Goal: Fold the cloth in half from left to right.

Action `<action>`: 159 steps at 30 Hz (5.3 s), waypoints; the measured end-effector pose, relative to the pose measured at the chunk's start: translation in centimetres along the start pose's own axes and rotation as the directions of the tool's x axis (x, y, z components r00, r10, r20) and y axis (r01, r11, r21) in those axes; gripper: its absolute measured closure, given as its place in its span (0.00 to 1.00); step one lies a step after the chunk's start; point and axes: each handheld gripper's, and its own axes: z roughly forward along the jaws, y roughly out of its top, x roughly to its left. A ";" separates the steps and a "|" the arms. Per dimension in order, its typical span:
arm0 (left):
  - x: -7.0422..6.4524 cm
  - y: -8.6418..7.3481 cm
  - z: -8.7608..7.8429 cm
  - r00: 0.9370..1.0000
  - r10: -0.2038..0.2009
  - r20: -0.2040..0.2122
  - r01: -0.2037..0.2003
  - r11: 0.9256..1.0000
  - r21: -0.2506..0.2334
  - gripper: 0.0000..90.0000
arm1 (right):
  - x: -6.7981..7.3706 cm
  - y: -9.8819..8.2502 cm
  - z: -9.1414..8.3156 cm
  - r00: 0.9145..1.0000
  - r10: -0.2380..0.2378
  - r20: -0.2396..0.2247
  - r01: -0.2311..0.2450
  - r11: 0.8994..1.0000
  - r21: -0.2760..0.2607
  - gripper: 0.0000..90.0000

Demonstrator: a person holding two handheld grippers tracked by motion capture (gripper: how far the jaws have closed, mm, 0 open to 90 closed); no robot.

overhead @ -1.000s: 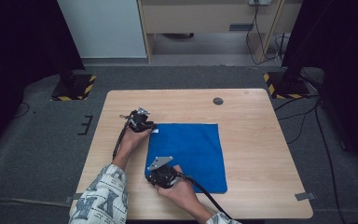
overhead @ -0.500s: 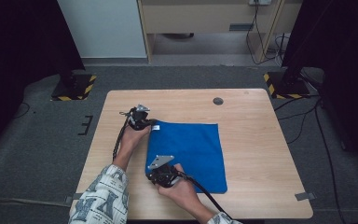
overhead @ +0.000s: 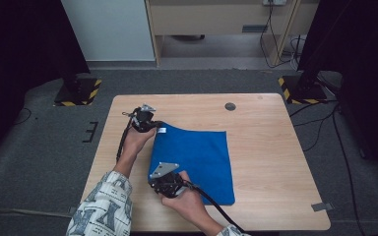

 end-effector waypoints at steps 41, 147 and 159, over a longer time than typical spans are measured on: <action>2.5 -0.2 -4.1 0.999 -0.037 -0.033 0.037 0.999 -0.010 0.99 | 2.9 3.0 1.3 0.999 -0.042 -0.010 0.041 0.996 -0.075 0.97; -10.7 4.5 5.6 0.991 0.080 0.112 -0.084 0.996 0.032 0.68 | -7.6 -9.2 -10.1 0.943 0.209 0.258 -0.215 0.977 -0.006 0.77; -9.6 3.0 2.6 0.989 0.114 0.090 -0.115 0.993 -0.001 0.51 | -11.2 -7.4 -8.3 0.939 0.215 0.270 -0.227 0.974 0.015 0.67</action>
